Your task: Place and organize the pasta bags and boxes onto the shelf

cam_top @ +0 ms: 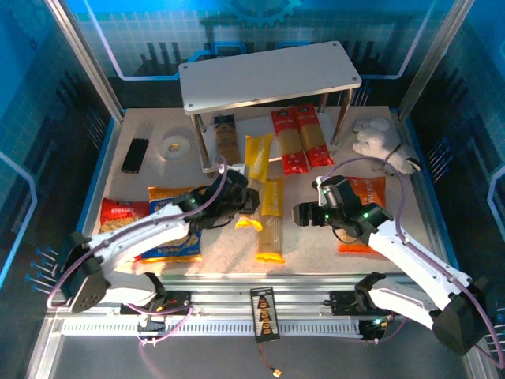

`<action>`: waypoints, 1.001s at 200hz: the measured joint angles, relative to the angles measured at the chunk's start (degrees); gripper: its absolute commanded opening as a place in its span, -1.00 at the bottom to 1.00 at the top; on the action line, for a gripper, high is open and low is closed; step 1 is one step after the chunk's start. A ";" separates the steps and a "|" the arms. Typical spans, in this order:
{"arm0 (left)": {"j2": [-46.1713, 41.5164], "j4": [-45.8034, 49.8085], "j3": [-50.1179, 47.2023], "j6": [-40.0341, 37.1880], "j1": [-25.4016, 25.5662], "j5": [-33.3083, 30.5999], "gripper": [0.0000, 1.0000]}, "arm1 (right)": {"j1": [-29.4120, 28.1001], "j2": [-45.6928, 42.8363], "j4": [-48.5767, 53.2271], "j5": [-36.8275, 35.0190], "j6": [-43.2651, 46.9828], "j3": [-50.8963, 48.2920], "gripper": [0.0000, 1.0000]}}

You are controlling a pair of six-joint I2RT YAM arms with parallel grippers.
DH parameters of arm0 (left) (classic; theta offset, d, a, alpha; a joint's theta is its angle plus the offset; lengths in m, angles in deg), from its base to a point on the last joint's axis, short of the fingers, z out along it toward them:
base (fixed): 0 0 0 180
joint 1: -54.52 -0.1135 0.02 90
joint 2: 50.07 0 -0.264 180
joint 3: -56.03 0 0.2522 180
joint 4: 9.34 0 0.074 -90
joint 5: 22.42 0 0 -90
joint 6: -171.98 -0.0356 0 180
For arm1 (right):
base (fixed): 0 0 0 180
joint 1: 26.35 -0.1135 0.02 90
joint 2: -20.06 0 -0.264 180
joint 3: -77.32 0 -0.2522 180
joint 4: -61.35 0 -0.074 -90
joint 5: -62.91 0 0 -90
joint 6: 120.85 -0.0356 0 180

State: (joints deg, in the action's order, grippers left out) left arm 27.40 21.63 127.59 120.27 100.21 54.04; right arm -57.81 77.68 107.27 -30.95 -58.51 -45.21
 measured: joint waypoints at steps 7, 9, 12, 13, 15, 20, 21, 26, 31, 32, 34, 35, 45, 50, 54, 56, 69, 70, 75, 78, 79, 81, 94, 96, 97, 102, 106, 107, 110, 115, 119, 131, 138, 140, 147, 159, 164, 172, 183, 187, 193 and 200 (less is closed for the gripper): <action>2.12 -0.46 1.92 -0.50 -0.63 -0.52 -0.61 | -0.04 0.00 0.02 0.02 0.00 0.15 0.74; 2.80 -0.59 2.60 -0.72 -0.83 -0.61 -0.61 | -0.04 0.00 0.02 0.02 0.02 0.22 0.74; 3.80 -0.90 3.41 -0.85 -1.11 -0.83 -0.61 | -0.04 0.00 0.02 0.00 0.02 0.28 0.74; 4.26 -0.94 3.82 -0.96 -1.29 -0.90 -0.61 | -0.04 0.00 0.02 0.00 0.02 0.33 0.74; 4.87 -1.14 4.42 -1.05 -1.51 -0.98 -0.61 | -0.04 0.00 0.02 -0.02 0.02 0.35 0.74; 6.45 -1.44 5.90 -1.29 -2.01 -1.25 -0.61 | -0.04 0.00 0.07 -0.09 0.02 0.50 0.74; 6.67 -1.49 6.12 -1.33 -2.08 -1.27 -0.61 | -0.04 0.00 0.09 -0.11 0.02 0.52 0.74; 8.17 -1.77 7.61 -1.42 -2.58 -1.46 -0.61 | -0.04 0.02 0.20 -0.13 0.04 0.68 0.74; 9.53 -2.14 9.05 -1.68 -3.04 -1.70 -0.61 | -0.04 0.02 0.24 -0.15 0.04 0.79 0.74; 9.97 -2.19 9.46 -1.79 -3.19 -1.84 -0.61 | -0.04 0.02 0.26 -0.15 0.04 0.83 0.74; 10.34 -2.21 9.88 -1.86 -3.37 -1.86 -0.61 | -0.04 0.02 0.31 -0.15 0.04 0.87 0.74; 10.71 -2.29 10.29 -1.92 -3.48 -1.95 -0.60 | -0.04 0.02 0.33 -0.15 0.07 0.90 0.74; 13.05 -2.60 12.81 -2.47 -4.37 -2.40 -0.60 | -0.04 0.04 0.39 -0.17 0.22 1.05 0.74; 14.19 -2.54 14.19 -2.69 -4.83 -2.75 -0.60 | -0.04 0.04 0.42 -0.17 0.26 1.09 0.74; 15.23 -2.47 15.39 -2.78 -5.25 -3.17 -0.60 | -0.04 0.04 0.48 -0.17 0.28 1.16 0.74; 15.54 -2.45 15.78 -2.80 -5.33 -3.23 -0.60 | -0.04 0.07 0.57 -0.17 0.33 1.20 0.74; 18.51 -2.36 19.30 -3.10 -6.64 -3.87 -0.60 | -0.04 0.22 0.96 -0.17 0.66 1.66 0.74; 18.67 -2.34 19.50 -3.13 -6.69 -3.89 -0.60 | -0.04 0.22 0.98 -0.17 0.68 1.70 0.74; 19.80 -2.29 20.74 -3.21 -7.21 -4.07 -0.60 | -0.04 0.26 0.98 -0.20 0.72 1.86 0.74; 20.35 -2.21 21.40 -3.32 -7.45 -4.13 -0.60 | -0.04 0.26 0.98 -0.20 0.72 1.95 0.74; 20.63 -2.19 21.70 -3.32 -7.58 -4.22 -0.60 | -0.04 0.28 1.01 -0.20 0.74 1.97 0.74; 21.18 -2.14 22.21 -3.34 -7.85 -4.26 -0.61 | -0.04 0.31 1.01 -0.20 0.76 2.03 0.74; 23.91 -1.68 25.05 -3.37 -9.07 -4.50 -0.61 | -0.04 0.39 1.03 -0.20 0.92 2.29 0.74; 24.37 -1.55 25.55 -3.37 -9.31 -4.52 -0.61 | -0.04 0.42 1.05 -0.20 0.92 2.29 0.74; 24.50 -1.51 25.70 -3.37 -9.38 -4.52 -0.61 | -0.04 0.42 1.05 -0.20 0.94 2.32 0.74; 25.75 -1.25 26.75 -3.34 -9.90 -4.59 -0.61 | -0.04 0.48 1.07 -0.20 0.94 2.40 0.74; 26.75 -1.01 27.69 -3.32 -10.29 -4.66 -0.61 | -0.04 0.55 1.05 -0.20 0.96 2.43 0.74; 26.93 -1.01 27.85 -3.30 -10.38 -4.66 -0.61 | -0.04 0.55 1.05 -0.20 0.96 2.43 0.74; 27.71 -0.83 28.52 -3.32 -10.73 -4.68 -0.61 | -0.04 0.59 1.05 -0.20 1.01 2.45 0.74; 28.76 -0.72 29.20 -3.30 -11.10 -4.68 -0.61 | -0.04 0.59 1.07 -0.20 1.09 2.45 0.74; 29.70 -0.52 29.86 -3.30 -11.50 -4.66 -0.61 | -0.04 0.63 1.09 -0.20 1.11 2.45 0.74; 32.17 0.33 31.45 -3.28 -12.41 -4.68 -0.61 | -0.04 0.68 1.27 -0.20 1.16 2.54 0.74; 33.29 0.81 32.00 -3.28 -12.87 -4.68 -0.61 | -0.04 0.68 1.31 -0.20 1.31 2.54 0.74; 33.59 1.01 32.17 -3.28 -13.00 -4.68 -0.61 | -0.04 0.68 1.31 -0.20 1.33 2.56 0.74; 34.58 1.79 32.72 -3.28 -13.33 -4.68 -0.61 | -0.04 0.68 1.36 -0.22 1.38 2.56 0.74; 36.13 2.91 33.62 -3.26 -13.86 -4.66 -0.61 | -0.02 0.68 1.46 -0.22 1.60 2.60 0.74; 36.70 3.37 33.90 -3.26 -14.05 -4.66 -0.61 | -0.02 0.68 1.46 -0.22 1.64 2.62 0.74; 37.42 4.11 34.42 -3.21 -14.36 -4.66 -0.61 | -0.02 0.68 1.49 -0.22 1.77 2.71 0.74; 38.32 5.16 35.39 -2.89 -14.67 -4.63 -0.61 | -0.02 0.68 1.49 -0.22 1.77 2.80 0.74; 38.69 5.53 35.87 -2.80 -14.80 -4.61 -0.61 | -0.02 0.68 1.46 -0.22 1.77 2.82 0.74; 39.15 5.77 36.48 -2.62 -14.93 -4.61 -0.61 | -0.02 0.68 1.46 -0.22 1.77 2.82 0.74; 39.74 5.95 37.22 -2.43 -15.17 -4.59 -0.61 | -0.02 0.68 1.49 -0.22 1.77 2.82 0.74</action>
State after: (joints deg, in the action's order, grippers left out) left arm 67.13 27.58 164.81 117.84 85.04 49.45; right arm -57.84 78.36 108.76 -31.16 -56.74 -42.39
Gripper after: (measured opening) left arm 0.236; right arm 0.871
